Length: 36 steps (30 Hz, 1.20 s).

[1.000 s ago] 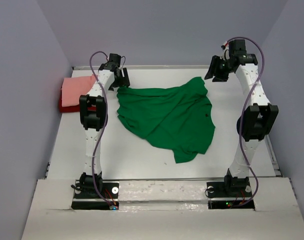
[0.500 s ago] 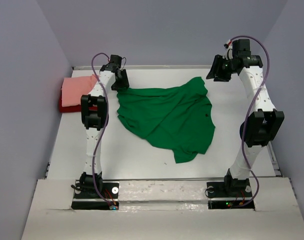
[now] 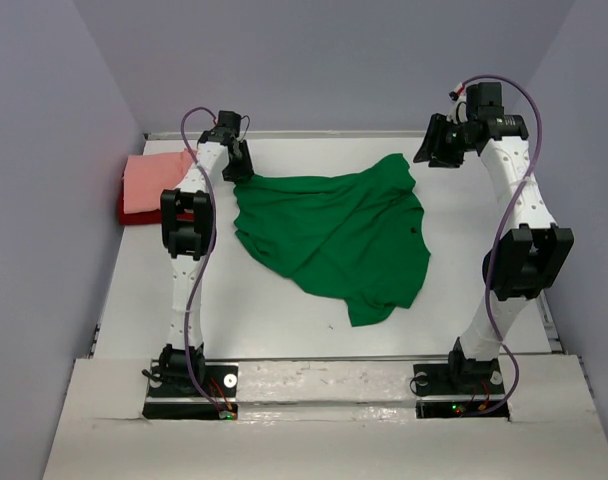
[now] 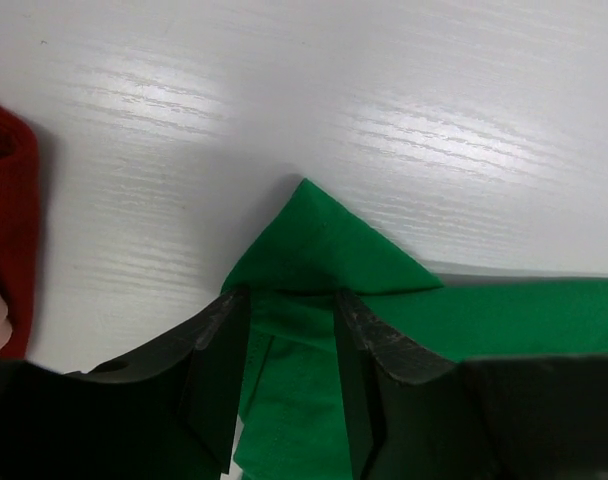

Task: Fold and stack the t-shirts
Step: Flatten the tshirt out

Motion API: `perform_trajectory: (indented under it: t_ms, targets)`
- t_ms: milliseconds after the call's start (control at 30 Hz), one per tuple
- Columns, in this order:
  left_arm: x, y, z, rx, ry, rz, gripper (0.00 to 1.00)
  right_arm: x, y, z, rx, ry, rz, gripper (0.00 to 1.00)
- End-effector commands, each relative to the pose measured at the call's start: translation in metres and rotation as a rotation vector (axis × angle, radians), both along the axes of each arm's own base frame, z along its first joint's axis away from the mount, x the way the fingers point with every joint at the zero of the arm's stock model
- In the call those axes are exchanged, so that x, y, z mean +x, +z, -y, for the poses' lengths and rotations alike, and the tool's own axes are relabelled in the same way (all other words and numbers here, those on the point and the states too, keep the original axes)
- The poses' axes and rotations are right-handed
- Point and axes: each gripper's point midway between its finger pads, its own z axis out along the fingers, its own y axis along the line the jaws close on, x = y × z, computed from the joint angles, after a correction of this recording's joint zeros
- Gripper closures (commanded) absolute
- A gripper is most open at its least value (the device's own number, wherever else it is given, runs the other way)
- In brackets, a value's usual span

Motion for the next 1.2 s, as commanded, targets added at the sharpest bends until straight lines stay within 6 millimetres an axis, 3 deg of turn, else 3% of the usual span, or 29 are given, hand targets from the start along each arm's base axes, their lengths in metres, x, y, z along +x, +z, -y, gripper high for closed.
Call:
perform_trajectory:
  t_ms: [0,200,333,400,467,567,633,700,767,833,867,933,967,1067,1167]
  targets:
    - [0.008,-0.001,0.004,-0.024,-0.02,0.021,0.53,-0.003,0.031,0.001,-0.02,0.006,0.105,0.47]
    - [0.008,-0.001,0.004,-0.016,-0.037,0.015,0.53,-0.002,0.036,0.001,-0.019,0.0,0.116,0.47]
    - [0.008,0.001,0.005,-0.022,-0.053,0.019,0.69,-0.003,0.027,-0.001,-0.009,0.008,0.091,0.47]
    - [0.008,0.005,0.006,-0.025,-0.058,0.031,0.88,-0.004,0.024,-0.002,-0.003,0.006,0.084,0.47]
    - [0.012,0.018,0.011,-0.045,-0.083,0.068,1.0,-0.006,0.014,-0.002,0.002,0.005,0.061,0.48]
    - [0.017,0.05,0.015,-0.062,-0.106,0.147,1.0,-0.009,-0.001,-0.004,0.012,0.006,0.035,0.48]
    - [0.022,0.09,0.021,-0.09,-0.131,0.246,1.0,-0.011,-0.01,-0.004,0.014,0.007,0.018,0.48]
    - [0.021,0.111,0.023,-0.1,-0.139,0.293,1.0,-0.013,-0.028,0.001,-0.013,-0.014,-0.02,0.48]
    - [0.023,0.152,0.025,-0.114,-0.146,0.373,1.0,-0.016,-0.044,0.001,-0.037,-0.011,-0.052,0.48]
    - [0.023,0.175,0.026,-0.124,-0.15,0.41,1.0,-0.017,-0.053,0.002,-0.043,-0.012,-0.071,0.49]
    - [0.027,0.202,0.028,-0.13,-0.156,0.466,1.0,-0.018,-0.055,-0.003,-0.045,-0.002,-0.073,0.49]
    - [0.029,0.215,0.03,-0.139,-0.165,0.484,1.0,-0.018,-0.06,-0.002,-0.047,-0.004,-0.08,0.49]
    - [0.032,0.233,0.031,-0.149,-0.17,0.527,1.0,-0.018,-0.061,-0.002,-0.049,-0.005,-0.083,0.49]
    - [0.04,0.232,0.027,-0.165,-0.148,0.537,1.0,-0.019,-0.059,-0.006,-0.05,0.0,-0.081,0.49]
    - [0.055,0.206,0.006,-0.195,-0.064,0.504,1.0,-0.025,-0.056,-0.014,-0.027,0.013,-0.09,0.49]
